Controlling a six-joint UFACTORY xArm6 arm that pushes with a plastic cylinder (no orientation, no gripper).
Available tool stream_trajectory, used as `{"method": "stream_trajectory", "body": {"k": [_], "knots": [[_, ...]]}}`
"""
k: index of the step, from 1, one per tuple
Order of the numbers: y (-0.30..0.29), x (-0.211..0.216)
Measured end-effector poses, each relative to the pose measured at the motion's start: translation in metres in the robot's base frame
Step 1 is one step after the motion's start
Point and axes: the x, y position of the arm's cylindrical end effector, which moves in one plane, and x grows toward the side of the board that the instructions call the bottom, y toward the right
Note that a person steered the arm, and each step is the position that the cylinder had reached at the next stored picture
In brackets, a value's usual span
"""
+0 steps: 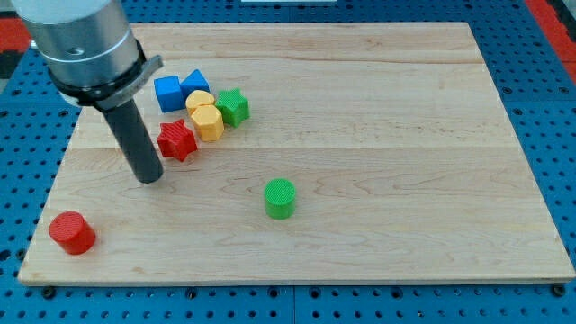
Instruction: Place the red star below the cube
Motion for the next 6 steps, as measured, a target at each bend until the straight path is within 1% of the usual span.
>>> {"method": "stream_trajectory", "body": {"k": [1,3,4,5,6], "knots": [[0.021,-0.009],[0.005,-0.028],[0.019,-0.026],[0.046,-0.029],[0.020,-0.050]]}}
